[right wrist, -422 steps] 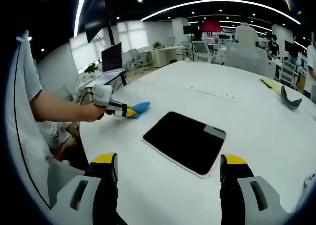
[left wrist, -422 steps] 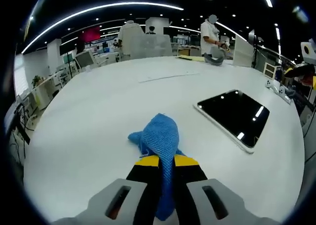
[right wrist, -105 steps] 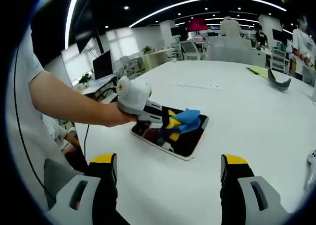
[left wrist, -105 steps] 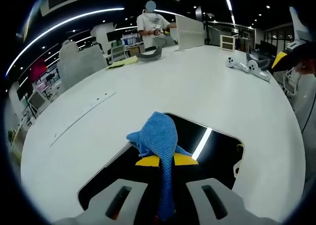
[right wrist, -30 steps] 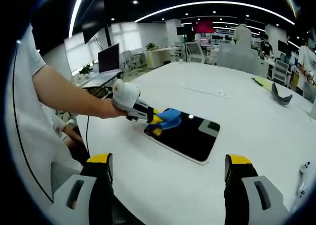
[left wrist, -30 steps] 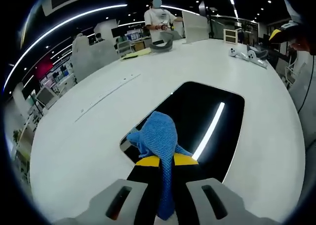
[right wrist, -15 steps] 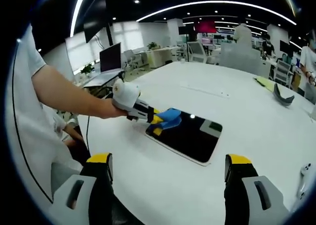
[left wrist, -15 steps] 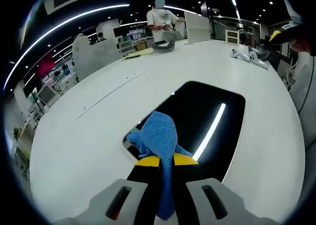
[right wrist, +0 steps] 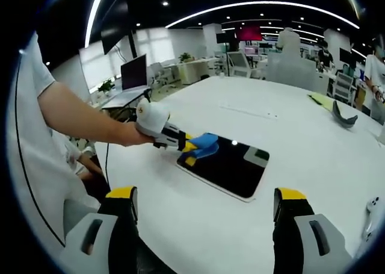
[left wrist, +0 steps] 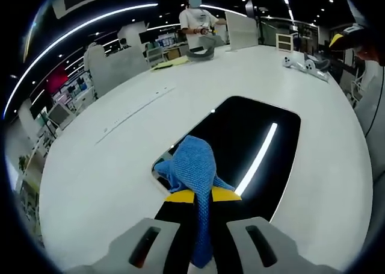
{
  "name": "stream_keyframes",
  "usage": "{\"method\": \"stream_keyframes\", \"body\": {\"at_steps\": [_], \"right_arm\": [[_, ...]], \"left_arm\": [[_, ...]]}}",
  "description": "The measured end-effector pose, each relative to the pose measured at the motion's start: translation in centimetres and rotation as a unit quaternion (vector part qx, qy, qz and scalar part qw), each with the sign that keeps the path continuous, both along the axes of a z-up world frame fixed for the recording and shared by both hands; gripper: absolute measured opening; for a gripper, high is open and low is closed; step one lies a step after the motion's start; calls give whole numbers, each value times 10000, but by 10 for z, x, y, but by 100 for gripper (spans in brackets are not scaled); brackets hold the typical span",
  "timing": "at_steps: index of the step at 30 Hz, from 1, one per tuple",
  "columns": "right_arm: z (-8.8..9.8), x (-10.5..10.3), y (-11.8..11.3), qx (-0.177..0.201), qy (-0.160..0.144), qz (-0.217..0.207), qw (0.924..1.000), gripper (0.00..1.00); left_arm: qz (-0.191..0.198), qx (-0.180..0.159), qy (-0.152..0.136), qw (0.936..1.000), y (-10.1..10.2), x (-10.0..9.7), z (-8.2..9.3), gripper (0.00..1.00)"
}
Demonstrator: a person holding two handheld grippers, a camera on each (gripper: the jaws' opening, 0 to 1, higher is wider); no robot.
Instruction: Wipe the mirror surface with the cleaning cloth until all visible marks leave the cleaned area.
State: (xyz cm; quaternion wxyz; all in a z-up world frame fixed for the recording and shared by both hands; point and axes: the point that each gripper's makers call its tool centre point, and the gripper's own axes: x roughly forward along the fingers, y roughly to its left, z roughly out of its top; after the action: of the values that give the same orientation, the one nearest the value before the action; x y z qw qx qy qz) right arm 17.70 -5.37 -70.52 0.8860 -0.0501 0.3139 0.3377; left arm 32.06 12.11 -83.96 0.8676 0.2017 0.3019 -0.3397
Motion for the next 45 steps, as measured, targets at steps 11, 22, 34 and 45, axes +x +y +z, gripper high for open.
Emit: {"method": "stream_keyframes", "body": {"at_steps": [11,22,34,45], "right_arm": [[6,1,-10,25,-50,-52,10000,93],[7,2,-16,147,-94,-33,9998,93],[-4,8,-14,175,21,161,9997,93],[-5,15,-16,212,15,271,9994,93]], "left_arm": [[421,-67,75,9991,7,-8,0,4],[585,62,213,9980,9,-14,-1,4],[759,26,481,9960,10,-17,-1,4],[837,31,518,9951,10,-19,-2,4]]}}
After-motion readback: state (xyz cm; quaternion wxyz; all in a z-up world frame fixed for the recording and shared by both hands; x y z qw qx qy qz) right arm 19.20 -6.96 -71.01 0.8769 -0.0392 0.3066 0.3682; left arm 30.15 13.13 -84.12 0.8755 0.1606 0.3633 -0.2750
